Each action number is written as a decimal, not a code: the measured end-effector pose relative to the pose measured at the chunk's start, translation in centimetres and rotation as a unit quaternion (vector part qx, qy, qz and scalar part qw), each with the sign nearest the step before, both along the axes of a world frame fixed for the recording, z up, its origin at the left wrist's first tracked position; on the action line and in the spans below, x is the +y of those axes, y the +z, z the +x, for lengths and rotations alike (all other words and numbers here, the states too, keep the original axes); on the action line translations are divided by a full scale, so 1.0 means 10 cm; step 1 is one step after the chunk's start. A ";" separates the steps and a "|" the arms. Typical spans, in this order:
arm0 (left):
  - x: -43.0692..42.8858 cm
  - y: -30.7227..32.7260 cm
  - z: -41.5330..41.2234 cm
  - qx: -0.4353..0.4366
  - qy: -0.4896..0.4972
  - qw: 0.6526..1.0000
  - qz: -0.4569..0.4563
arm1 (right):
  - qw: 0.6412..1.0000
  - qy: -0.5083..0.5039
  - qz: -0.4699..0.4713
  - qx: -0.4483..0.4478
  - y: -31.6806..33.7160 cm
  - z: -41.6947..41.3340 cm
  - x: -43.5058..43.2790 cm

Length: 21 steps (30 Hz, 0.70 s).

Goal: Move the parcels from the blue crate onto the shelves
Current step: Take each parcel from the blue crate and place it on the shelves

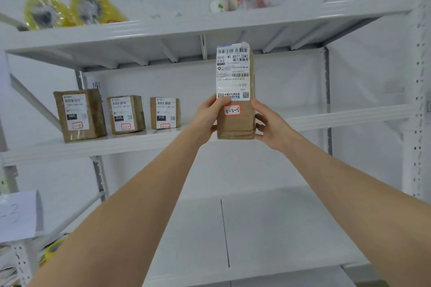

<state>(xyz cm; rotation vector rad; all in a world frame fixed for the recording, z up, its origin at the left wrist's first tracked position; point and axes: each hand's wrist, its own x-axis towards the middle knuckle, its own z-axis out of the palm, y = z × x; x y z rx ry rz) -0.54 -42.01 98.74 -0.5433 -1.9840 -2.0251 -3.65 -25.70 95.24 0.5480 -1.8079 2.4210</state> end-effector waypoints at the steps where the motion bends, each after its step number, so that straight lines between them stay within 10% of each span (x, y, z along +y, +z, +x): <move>1: -0.01 0.05 -0.05 0.007 0.005 1.000 0.000 | 1.000 0.001 0.000 0.006 0.05 -0.06 -0.02; 21: -0.31 0.50 -1.84 0.062 0.002 0.998 -0.012 | 0.998 -0.034 0.014 0.048 0.65 -1.67 -0.32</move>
